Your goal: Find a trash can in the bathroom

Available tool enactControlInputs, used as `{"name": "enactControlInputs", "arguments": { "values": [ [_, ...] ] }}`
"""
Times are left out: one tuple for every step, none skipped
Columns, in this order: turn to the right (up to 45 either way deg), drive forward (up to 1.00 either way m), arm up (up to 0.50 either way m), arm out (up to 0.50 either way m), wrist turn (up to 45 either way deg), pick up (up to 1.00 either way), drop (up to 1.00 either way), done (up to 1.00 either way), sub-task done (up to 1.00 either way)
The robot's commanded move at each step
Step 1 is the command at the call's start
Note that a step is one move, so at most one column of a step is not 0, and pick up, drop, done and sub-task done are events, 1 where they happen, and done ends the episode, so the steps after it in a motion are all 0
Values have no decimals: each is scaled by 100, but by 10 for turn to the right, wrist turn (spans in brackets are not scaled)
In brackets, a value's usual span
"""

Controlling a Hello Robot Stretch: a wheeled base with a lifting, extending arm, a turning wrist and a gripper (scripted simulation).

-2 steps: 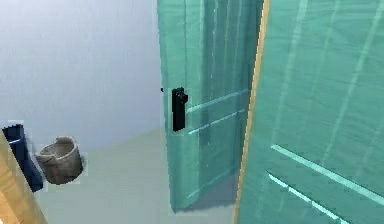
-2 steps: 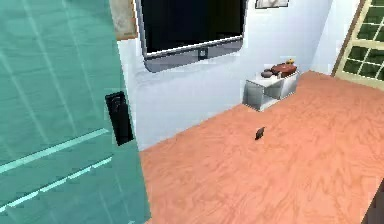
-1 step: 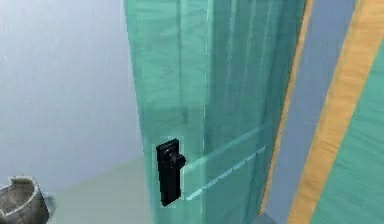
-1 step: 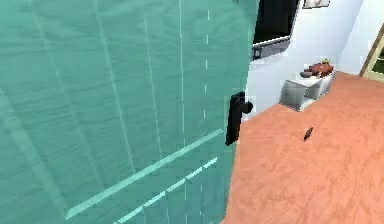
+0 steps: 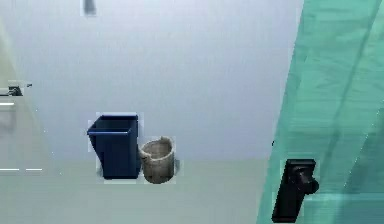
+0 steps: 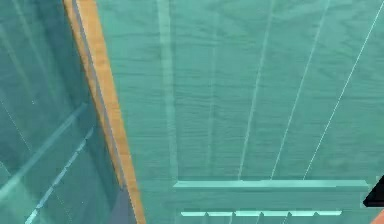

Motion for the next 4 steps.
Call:
{"name": "enactControlInputs", "arguments": {
  "values": [
    [0,100,0,0,0,0,0,0,0],
    [-90,0,0,0,0,0,0,0,0],
    [0,5,0,0,0,0,0,0,0],
    [-390,0,0,0,0,0,0,0,0]
  ]
}}
